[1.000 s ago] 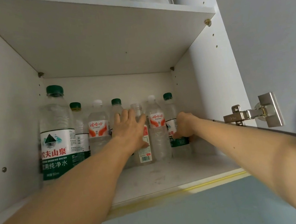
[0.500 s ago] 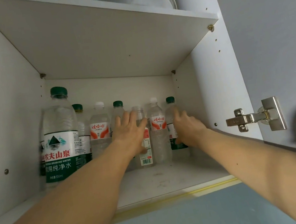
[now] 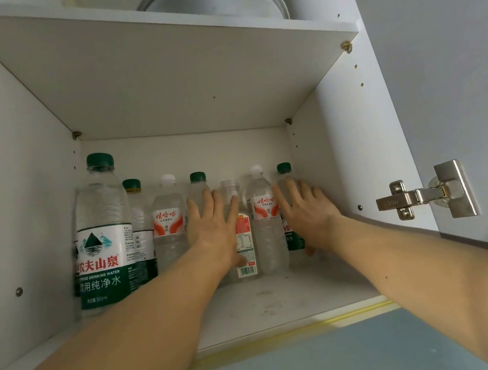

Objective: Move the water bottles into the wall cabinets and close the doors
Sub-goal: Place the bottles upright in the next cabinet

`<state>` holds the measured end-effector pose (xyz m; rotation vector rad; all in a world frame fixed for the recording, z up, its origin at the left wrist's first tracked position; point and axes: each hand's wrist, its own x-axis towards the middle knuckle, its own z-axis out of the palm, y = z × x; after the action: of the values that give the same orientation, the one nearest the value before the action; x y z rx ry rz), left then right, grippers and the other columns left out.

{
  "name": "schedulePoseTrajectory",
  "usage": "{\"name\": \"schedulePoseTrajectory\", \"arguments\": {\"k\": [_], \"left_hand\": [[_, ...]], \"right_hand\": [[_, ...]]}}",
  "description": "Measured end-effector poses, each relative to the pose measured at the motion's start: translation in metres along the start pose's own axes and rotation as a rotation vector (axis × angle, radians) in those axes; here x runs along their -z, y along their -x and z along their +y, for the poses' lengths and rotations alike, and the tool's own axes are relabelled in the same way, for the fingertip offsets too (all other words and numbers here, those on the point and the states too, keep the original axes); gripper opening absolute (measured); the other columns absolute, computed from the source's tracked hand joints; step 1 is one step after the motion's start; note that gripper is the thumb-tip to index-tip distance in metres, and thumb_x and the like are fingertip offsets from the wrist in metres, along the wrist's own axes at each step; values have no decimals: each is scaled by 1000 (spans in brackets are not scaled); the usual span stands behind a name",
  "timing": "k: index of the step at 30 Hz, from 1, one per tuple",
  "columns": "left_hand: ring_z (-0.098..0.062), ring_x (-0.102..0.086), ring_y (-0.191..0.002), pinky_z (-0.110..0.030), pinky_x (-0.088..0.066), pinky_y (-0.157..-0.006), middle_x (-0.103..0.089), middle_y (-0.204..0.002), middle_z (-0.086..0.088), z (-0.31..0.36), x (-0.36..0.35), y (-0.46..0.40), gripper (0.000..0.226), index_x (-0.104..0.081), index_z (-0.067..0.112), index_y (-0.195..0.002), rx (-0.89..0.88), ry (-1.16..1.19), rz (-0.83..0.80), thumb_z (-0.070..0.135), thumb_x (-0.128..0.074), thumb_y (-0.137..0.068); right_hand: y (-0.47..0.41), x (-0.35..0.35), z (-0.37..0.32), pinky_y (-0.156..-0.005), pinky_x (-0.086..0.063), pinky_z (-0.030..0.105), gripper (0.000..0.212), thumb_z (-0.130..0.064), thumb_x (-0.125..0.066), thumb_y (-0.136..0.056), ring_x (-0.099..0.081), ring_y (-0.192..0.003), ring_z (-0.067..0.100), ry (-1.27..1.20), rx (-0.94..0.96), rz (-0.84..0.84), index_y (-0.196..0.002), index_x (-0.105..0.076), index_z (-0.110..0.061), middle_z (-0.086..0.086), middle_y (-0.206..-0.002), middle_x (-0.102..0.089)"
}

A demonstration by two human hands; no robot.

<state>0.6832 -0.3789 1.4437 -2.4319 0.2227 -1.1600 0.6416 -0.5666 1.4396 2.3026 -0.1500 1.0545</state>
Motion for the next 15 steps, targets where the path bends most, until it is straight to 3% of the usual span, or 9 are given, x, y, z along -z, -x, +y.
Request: {"name": "schedulePoseTrajectory", "arguments": {"k": [5,11,15], "left_hand": [[-43,11,-152,-64,-2,-120,11,-166,-19,0,0,2,127,16,18,-159,-30,30,6,79,-61,-77],[-33,-25,-144,-48,-31,-115,-28,-156,-12,-31,27,25,77,-29,18,-152,-139,354,206,51,-63,-91],[-25,-40,-132,-41,-43,-107,-41,-144,-8,-61,60,61,59,-41,15,-146,-139,428,388,43,-57,-96]], "right_hand": [[0,-1,-1,-110,-41,50,106,-26,-76,-86,-31,-141,45,-5,-9,11,-156,0,-3,27,-158,-14],[3,17,-3,-114,-36,51,99,-22,-71,-87,-26,-144,44,-108,-55,-15,-156,-2,-2,28,-158,-14],[5,47,-10,-112,-40,50,92,-35,-76,-84,-34,-139,41,-424,-24,44,-153,-21,-9,21,-153,-25]]}}
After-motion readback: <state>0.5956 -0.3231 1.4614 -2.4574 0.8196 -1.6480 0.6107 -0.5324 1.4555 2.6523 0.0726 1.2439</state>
